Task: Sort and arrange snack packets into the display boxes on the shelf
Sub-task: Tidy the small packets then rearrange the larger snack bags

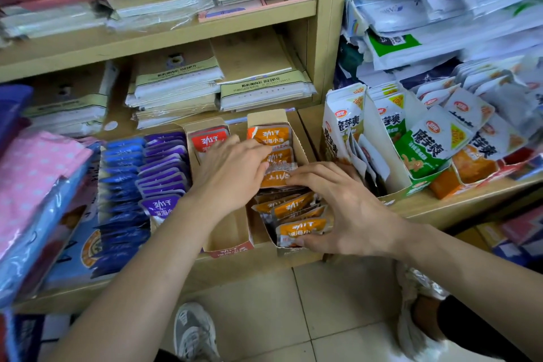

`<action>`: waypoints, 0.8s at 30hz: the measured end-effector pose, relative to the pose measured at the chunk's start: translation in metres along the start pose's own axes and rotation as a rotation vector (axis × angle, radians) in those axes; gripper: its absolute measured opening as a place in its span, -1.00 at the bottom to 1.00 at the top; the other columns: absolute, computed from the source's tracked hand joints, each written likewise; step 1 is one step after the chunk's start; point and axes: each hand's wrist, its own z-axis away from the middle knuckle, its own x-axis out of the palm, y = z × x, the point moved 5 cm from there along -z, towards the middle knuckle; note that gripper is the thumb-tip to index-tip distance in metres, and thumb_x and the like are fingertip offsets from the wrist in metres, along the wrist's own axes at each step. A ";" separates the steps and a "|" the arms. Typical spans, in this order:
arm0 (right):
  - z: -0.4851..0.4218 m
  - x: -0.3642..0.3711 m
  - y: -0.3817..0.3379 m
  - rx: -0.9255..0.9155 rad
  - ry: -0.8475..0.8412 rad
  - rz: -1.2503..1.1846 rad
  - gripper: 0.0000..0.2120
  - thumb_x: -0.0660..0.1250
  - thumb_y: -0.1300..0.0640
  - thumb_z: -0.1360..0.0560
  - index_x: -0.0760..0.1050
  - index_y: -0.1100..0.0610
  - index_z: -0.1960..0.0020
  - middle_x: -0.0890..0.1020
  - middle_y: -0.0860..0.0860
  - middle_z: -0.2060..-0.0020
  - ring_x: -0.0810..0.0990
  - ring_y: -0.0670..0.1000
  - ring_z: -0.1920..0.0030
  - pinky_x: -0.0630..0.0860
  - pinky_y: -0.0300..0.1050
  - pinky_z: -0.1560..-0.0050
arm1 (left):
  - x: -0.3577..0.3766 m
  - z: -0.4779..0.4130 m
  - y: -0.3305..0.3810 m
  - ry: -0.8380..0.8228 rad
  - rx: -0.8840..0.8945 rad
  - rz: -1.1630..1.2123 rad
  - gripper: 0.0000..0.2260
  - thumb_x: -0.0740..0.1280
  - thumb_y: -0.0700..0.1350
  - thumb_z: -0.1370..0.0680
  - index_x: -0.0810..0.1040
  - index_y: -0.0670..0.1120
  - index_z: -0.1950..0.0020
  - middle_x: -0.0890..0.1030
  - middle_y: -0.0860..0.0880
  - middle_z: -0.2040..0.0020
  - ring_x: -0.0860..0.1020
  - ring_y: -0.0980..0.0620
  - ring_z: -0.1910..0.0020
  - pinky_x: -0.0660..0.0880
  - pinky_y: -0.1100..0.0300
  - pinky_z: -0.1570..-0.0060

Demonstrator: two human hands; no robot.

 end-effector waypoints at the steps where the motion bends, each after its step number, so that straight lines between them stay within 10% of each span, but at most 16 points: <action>1: 0.000 0.000 0.000 0.004 -0.008 -0.001 -0.22 0.48 -0.32 -0.30 0.34 -0.09 -0.43 0.40 -0.21 -0.33 0.33 -0.16 -0.40 0.35 0.19 -0.39 | 0.001 -0.002 0.000 -0.014 -0.007 0.034 -0.67 0.19 0.04 -0.69 0.48 0.09 -0.45 0.58 0.09 -0.32 0.54 0.03 -0.19 0.51 0.05 -0.11; 12: 0.005 0.000 -0.003 0.001 -0.004 0.032 -0.20 0.49 -0.30 -0.27 0.33 -0.10 -0.43 0.39 -0.23 -0.33 0.34 -0.17 -0.36 0.25 0.19 -0.42 | 0.002 -0.011 -0.006 0.017 -0.095 0.148 -0.90 0.37 0.03 -0.61 0.68 0.13 -0.07 0.69 0.16 0.07 0.64 0.12 0.08 0.56 0.12 0.09; 17: 0.005 0.001 -0.002 0.043 0.048 0.022 -0.15 0.49 -0.28 -0.30 0.27 -0.08 -0.49 0.37 -0.22 -0.38 0.30 -0.15 -0.42 0.26 0.19 -0.43 | -0.027 -0.002 -0.013 0.233 -0.080 0.326 -0.94 0.38 -0.03 -0.60 0.66 0.08 0.00 0.44 0.34 0.36 0.44 0.36 0.34 0.37 0.28 0.32; 24: -0.001 0.005 0.001 0.071 0.085 -0.004 -0.19 0.48 -0.27 -0.29 0.26 -0.09 -0.43 0.15 -0.11 -0.53 0.20 -0.01 -0.51 0.30 0.12 -0.46 | -0.005 0.013 -0.013 -0.035 0.021 0.419 -0.85 0.34 0.06 -0.56 0.67 0.14 -0.06 0.57 0.21 0.10 0.43 0.25 0.07 0.39 0.17 0.14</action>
